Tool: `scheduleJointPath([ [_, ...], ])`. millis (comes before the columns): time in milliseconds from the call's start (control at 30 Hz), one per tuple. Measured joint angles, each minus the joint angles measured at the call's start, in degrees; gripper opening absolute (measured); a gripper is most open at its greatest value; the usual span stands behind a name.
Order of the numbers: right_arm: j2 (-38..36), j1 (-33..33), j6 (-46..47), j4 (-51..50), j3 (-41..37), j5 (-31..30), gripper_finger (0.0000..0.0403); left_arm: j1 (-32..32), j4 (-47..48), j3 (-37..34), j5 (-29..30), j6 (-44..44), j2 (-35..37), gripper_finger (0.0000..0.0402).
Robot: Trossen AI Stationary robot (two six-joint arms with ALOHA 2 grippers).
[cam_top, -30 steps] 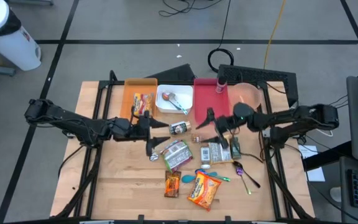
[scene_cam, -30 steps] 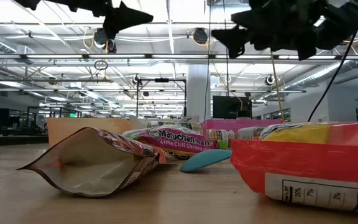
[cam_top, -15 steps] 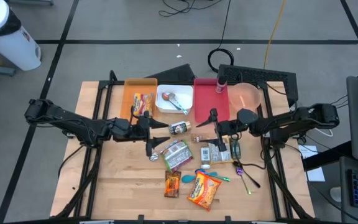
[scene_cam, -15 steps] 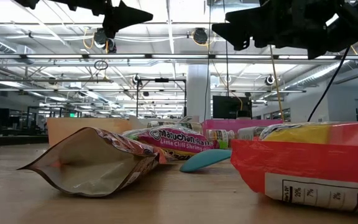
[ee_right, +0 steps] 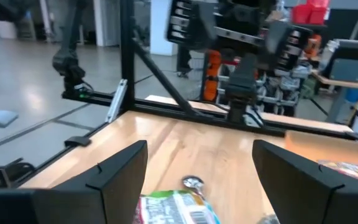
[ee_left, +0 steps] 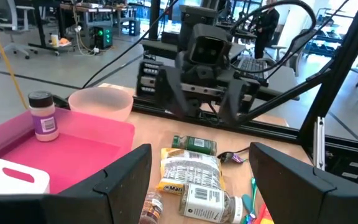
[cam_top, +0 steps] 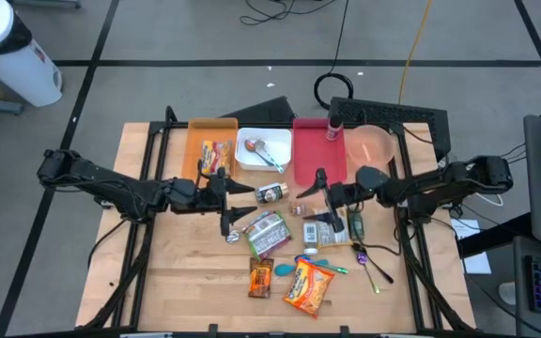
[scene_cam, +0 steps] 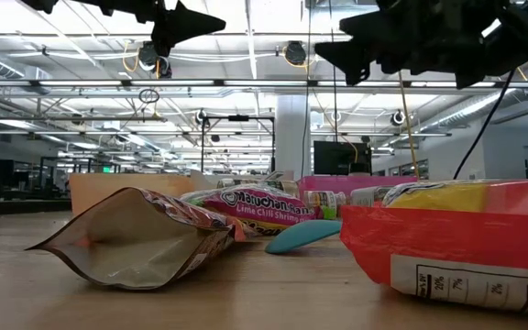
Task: Pick & Place Food Item
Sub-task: Put the blue patterned spoon into the white bin
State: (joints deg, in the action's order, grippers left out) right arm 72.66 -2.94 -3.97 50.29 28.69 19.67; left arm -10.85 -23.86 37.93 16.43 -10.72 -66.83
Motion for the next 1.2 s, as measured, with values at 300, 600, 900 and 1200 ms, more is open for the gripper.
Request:
scheduleJointPath([
  [300, 0.0, 4.8, -4.98, 0.0, 0.0, -6.26, 0.0281, 0.0, 0.02, -0.01, -0.02, -0.02, 0.0, 0.0274],
  [600, -0.01, 8.05, -8.84, -3.04, 0.0, -14.09, 0.0281, 0.0, -0.79, -0.02, 0.13, -0.35, -0.02, 0.0274],
  [900, -4.53, 11.23, -8.29, -24.25, 3.75, -20.03, 0.0281, 0.06, -1.7, -0.04, 0.15, -0.09, -0.02, 0.0274],
  [1200, -7.78, 15.28, -3.02, -30.03, 4.9, -20.48, 0.0281, 0.72, -1.48, -0.07, -0.19, 2.0, -0.02, 0.0273],
])
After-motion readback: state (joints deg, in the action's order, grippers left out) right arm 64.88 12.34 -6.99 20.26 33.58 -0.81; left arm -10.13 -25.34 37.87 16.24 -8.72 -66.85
